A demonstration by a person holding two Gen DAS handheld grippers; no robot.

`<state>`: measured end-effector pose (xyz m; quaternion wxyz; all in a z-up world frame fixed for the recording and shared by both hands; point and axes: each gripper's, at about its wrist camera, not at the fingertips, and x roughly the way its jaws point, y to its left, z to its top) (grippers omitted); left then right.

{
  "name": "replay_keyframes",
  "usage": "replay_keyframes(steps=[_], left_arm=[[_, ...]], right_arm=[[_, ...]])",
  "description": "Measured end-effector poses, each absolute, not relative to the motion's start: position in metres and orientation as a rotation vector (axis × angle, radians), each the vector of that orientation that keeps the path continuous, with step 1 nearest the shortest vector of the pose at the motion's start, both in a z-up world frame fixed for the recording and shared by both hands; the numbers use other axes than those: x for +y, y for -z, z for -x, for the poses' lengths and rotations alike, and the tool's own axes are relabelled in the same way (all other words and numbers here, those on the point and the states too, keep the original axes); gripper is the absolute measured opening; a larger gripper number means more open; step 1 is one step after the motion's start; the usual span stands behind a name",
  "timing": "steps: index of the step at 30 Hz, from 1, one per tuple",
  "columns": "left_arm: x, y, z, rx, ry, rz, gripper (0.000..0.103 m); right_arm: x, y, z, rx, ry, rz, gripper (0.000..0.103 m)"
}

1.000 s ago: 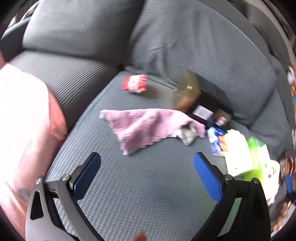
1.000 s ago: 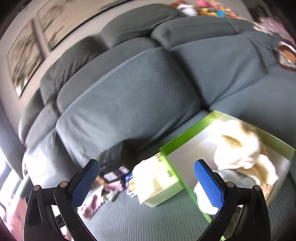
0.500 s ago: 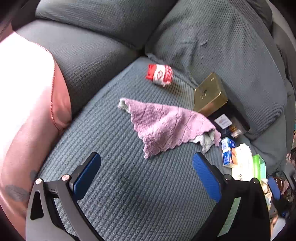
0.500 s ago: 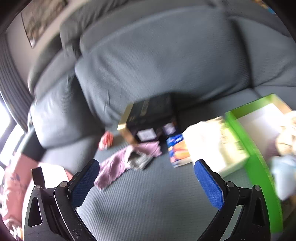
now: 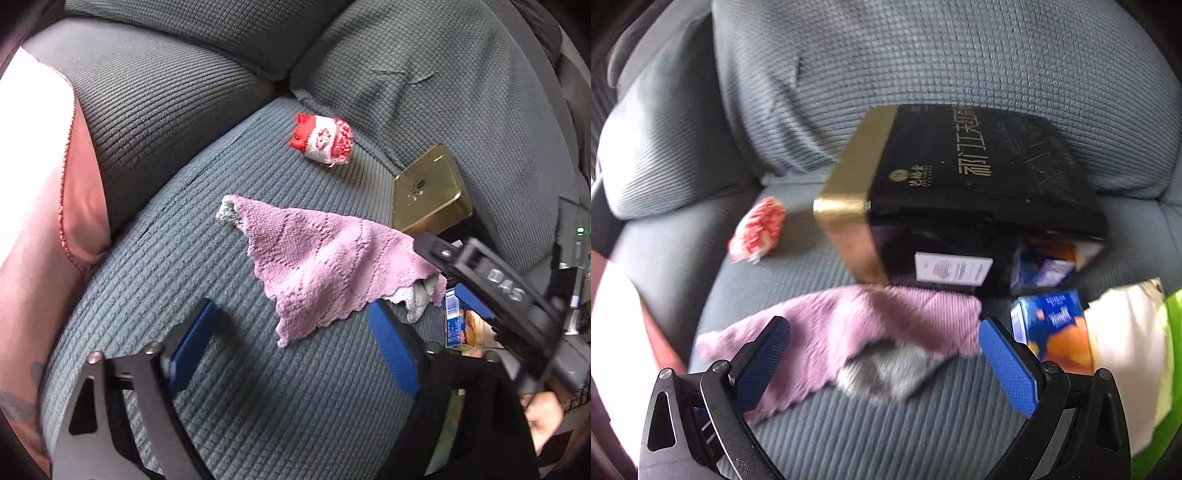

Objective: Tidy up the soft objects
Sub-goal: 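Grasp the pink knitted towel with the right gripper while the left gripper closes on it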

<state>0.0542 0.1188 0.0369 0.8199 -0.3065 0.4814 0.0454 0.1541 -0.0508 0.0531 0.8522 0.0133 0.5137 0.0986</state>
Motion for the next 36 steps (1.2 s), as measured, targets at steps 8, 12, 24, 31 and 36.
replay_keyframes(steps=[8,12,24,31,36], left_arm=[[0.106,-0.032,-0.064,1.037,-0.068,0.607,0.032],[0.101,-0.03,-0.064,1.035,-0.043,0.604,0.028],[0.082,-0.032,-0.054,1.025,0.078,0.656,0.026],[0.066,-0.063,-0.027,0.933,0.191,0.594,0.02],[0.048,-0.083,-0.006,0.878,0.273,0.539,0.02]], right_arm=[[-0.037,-0.023,-0.154,1.1,-0.145,0.07,0.074],[-0.029,-0.029,-0.141,1.103,-0.203,0.086,0.04],[-0.062,-0.046,-0.101,1.26,-0.593,-0.315,0.021],[-0.07,-0.081,-0.068,1.163,-0.593,-0.303,0.021],[-0.088,-0.101,-0.05,1.072,-0.573,-0.328,0.021]])
